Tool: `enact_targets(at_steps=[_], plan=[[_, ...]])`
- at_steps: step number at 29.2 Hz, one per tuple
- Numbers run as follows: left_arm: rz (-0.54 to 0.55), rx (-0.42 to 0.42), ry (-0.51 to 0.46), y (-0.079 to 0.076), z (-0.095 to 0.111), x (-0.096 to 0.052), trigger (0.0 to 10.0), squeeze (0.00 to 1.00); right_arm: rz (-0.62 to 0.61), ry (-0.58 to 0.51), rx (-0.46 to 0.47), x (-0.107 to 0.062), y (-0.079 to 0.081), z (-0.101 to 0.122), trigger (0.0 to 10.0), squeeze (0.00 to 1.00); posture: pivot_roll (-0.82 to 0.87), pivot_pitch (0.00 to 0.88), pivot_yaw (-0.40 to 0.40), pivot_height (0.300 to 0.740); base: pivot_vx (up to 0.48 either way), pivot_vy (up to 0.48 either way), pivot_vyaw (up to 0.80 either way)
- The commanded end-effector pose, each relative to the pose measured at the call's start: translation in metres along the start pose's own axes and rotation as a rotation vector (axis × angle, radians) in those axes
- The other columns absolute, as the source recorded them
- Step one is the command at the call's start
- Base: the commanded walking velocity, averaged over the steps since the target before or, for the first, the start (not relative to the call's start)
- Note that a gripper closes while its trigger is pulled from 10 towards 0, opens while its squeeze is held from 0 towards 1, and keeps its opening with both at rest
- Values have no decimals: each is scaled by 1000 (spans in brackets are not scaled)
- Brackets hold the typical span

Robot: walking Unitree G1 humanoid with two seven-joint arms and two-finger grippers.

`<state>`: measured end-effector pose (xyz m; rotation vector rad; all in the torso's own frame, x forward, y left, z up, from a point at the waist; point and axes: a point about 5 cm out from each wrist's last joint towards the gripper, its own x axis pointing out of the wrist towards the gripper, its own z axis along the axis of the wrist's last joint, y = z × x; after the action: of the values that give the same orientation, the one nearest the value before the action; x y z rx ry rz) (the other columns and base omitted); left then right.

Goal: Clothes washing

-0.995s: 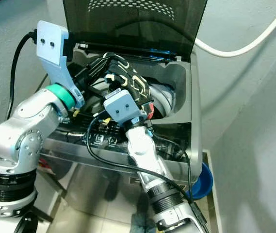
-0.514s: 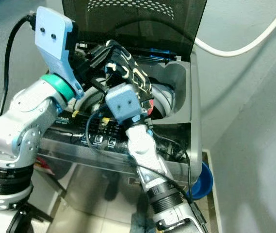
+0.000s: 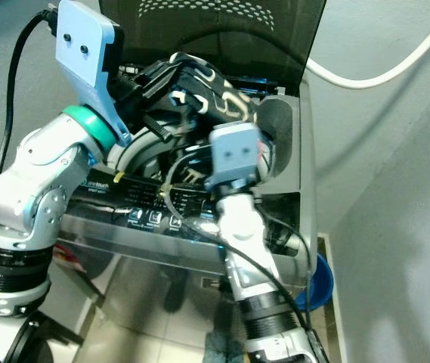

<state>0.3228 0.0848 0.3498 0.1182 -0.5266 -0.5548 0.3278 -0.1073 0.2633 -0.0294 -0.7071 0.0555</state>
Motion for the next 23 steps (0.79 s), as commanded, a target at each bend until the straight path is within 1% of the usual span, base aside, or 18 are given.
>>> enact_targets(at_steps=[1, 2, 5, 6, 7, 9, 11, 13, 15, 18, 19, 20, 21, 22, 23], plan=[[61, 18, -33, 11, 7, 0, 10000, 0, -60, 3, 21, -2, -10, 1, 10000, 0, 165, 101, 112, 740, 0, 0, 0], [72, 15, -38, 14, 8, 0, 10000, 0, -78, 8, 22, -2, -15, 1, 10000, 0, 165, 101, 112, 740, 0, 0, 0], [77, 13, -43, 16, 9, 0, 10000, 0, -89, 12, 24, -3, -19, 0, 10000, 0, 165, 101, 112, 740, 0, 0, 0], [49, -3, -64, 15, 14, 1, 10000, 0, -82, 47, -3, -5, -22, -7, 10000, 0, 165, 101, 112, 740, 0, 0, 0], [49, -3, -64, 15, 14, 1, 10000, 0, -82, 47, -3, -5, -22, -7, 10000, 0, 165, 101, 112, 740, 0, 0, 0], [13, -23, -79, 10, 18, 1, 10000, 0, -58, 77, -22, -7, -19, -13, 10000, 0, 165, 101, 112, 740, 0, 0, 0], [-18, -33, -76, 6, 17, 0, 10000, 0, -37, 101, -41, -7, -12, -17, 10000, 0, 165, 101, 112, 740, 0, 0, 0], [-26, -38, -73, 3, 15, -1, 10000, 0, -28, 110, -48, -6, -8, -19, 10000, 0, 165, 101, 112, 740, 0, 0, 0], [-24, -39, -74, 3, 15, -2, 10000, 0, -27, 109, -48, -5, -6, -18, 10000, 0, 165, 101, 112, 740, 0, 0, 0], [-93, 4, -69, -6, 13, -5, 10000, 0, -36, 89, -34, -2, -6, -14, 10000, 0, 177, 101, 109, 740, 0, 0, 0], [-93, 4, -69, -6, 13, -5, 10000, 0, -36, 89, -34, -2, -6, -14, 10000, 0, 177, 101, 109, 740, 0, 0, 0], [-204, 19, -62, -19, 11, -11, 10000, 0, -41, 80, -32, -1, -7, -12, 10000, 0, 179, 103, 109, 740, 0, 0, 0], [-283, 25, -57, -29, 9, -16, 10000, 0, -44, 75, -31, -1, -8, -11, 10000, 0, 179, 103, 109, 740, 0, 0, 0], [-283, 25, -57, -29, 9, -16, 10000, 0, -44, 75, -31, -1, -8, -11, 10000, 0, 179, 103, 109, 740, 0, 0, 0], [-409, -24, -73, -46, 12, -24, 10000, 0, -42, 57, -29, -1, -10, -8, 10000, 0, 176, 103, 112, 740, 0, 0, 0]])
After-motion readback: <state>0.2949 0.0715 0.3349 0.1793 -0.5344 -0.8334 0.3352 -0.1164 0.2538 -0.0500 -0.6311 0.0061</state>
